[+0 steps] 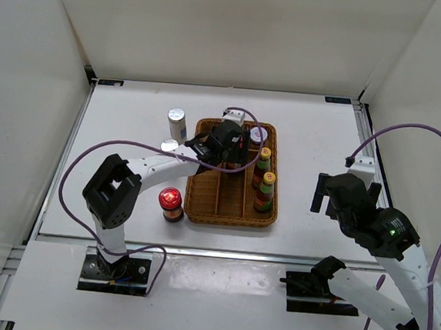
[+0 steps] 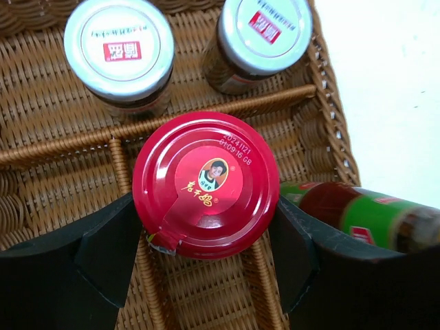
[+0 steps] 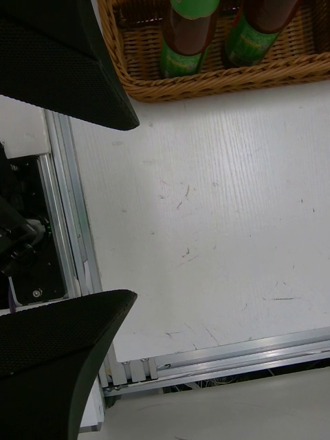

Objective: Organize the condiment bottles

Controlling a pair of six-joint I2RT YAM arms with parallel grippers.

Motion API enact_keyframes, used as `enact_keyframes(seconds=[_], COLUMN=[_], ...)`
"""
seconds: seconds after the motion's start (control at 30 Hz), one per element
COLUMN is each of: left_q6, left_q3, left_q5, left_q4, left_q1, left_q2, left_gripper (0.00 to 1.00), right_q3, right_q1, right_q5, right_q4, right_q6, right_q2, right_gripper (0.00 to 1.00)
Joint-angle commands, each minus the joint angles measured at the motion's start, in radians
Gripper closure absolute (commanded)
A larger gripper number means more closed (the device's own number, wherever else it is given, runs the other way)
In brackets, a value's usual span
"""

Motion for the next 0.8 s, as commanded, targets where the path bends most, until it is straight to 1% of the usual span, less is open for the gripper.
enact_keyframes(seconds=[0.0,0.03,0.07,0.13,0.17,0.27,0.3,0.37,0.4,0.43,0.47,0.53,0.6,0.63,0.7,0.73,0.77], left_q6=[-0.028,-0.028,-0.039,-0.039,-0.039,-0.039,-0.039,-0.017,-0.008,0.004,0.004,0.004,-0.016,-0.028,-0.086,-0.104,-0.105], left_q3=[0.002,-0.007,-0.007,-0.007,-0.007,0.031,0.06,0.072,0.085,0.085,0.085,0.062,0.021,-0.05,-0.142,-0.189,-0.284], left_q5=[-0.002,-0.002,-0.002,-0.011,-0.012,-0.05,-0.059,-0.091,-0.091,-0.12,-0.131,-0.163,-0.173,-0.2,-0.243,-0.252,-0.252], left_q4=[0.113,0.113,0.113,0.09,0.079,0.001,-0.056,-0.106,-0.125,-0.145,-0.192,-0.246,-0.283,-0.294,-0.294,-0.294,-0.273], left_q1=[-0.005,-0.005,-0.005,-0.005,-0.005,-0.005,-0.005,-0.014,-0.014,-0.014,-0.014,-0.014,-0.014,-0.014,-0.026,-0.026,-0.037], left_q2=[-0.039,-0.03,-0.03,-0.03,-0.043,-0.068,-0.096,-0.138,-0.19,-0.218,-0.246,-0.329,-0.395,-0.472,-0.557,-0.632,-0.668], left_gripper=[0.51,0.38,0.31,0.06,0.0,0.0,0.0,0.0,0.0,0.0,0.0,0.0,0.0,0.0,0.0,0.0,0.0], right_q3=[-0.002,-0.002,-0.002,-0.002,-0.002,-0.002,-0.002,-0.002,-0.002,-0.002,-0.011,-0.011,-0.011,-0.011,-0.011,-0.011,-0.011], right_q1=[0.001,0.001,0.001,0.001,0.001,0.001,0.001,0.001,0.001,0.001,0.001,0.001,0.001,0.001,0.001,0.001,0.001], right_q5=[0.016,0.016,0.007,0.007,0.007,0.007,0.007,0.007,0.007,0.007,0.007,0.007,-0.002,-0.003,-0.003,-0.012,-0.012], right_q4=[0.037,0.037,0.037,0.037,0.037,0.037,0.037,0.037,0.037,0.037,0.037,0.046,0.046,0.046,0.056,0.056,0.056], right_q6=[-0.007,-0.007,-0.007,-0.007,-0.016,-0.016,-0.016,-0.016,-0.016,-0.016,-0.016,-0.016,-0.025,-0.025,-0.025,-0.035,-0.035], right_q2=[0.0,0.0,0.0,0.0,0.0,0.0,0.0,-0.009,-0.009,-0.018,-0.019,-0.019,-0.019,-0.019,-0.019,-0.009,-0.009], right_gripper=[0.0,0.0,0.0,0.0,0.0,0.0,0.0,0.0,0.0,0.0,0.0,0.0,0.0,0.0,0.0,0.0,0.0])
